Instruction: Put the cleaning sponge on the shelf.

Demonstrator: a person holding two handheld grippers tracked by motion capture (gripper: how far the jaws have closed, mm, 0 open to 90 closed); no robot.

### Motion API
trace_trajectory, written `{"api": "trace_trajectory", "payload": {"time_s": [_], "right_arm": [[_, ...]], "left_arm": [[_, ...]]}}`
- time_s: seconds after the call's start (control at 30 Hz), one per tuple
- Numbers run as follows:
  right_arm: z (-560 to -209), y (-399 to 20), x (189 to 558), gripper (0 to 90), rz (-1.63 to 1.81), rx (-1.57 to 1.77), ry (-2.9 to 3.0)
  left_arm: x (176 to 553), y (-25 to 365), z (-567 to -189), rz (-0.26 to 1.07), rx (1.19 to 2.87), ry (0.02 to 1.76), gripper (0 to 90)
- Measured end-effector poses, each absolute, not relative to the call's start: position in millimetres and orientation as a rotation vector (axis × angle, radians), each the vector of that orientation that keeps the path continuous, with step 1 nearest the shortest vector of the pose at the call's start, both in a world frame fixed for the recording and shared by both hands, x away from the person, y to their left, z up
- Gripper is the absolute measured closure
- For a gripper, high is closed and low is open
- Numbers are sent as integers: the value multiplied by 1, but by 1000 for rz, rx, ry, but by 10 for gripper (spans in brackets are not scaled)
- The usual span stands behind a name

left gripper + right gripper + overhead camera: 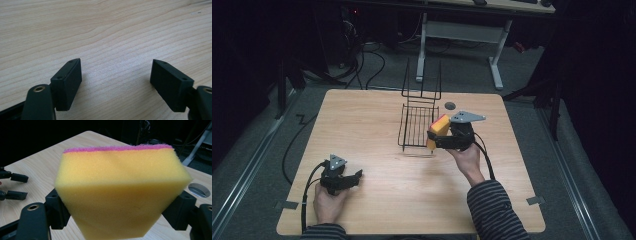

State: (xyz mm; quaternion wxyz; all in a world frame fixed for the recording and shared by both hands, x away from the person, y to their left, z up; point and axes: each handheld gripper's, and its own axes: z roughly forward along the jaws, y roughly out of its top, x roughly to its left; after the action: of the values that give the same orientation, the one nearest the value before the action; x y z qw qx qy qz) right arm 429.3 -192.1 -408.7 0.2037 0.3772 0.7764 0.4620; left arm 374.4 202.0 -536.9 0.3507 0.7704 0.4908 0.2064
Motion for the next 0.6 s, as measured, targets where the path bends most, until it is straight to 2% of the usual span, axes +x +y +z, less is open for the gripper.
{"api": "trace_trajectory", "payload": {"time_s": [0.6], "right_arm": [[-411,-174,452,227,1259,1047,2166]], "left_arm": [[374,202,-537,538,1999,1269,258]]}}
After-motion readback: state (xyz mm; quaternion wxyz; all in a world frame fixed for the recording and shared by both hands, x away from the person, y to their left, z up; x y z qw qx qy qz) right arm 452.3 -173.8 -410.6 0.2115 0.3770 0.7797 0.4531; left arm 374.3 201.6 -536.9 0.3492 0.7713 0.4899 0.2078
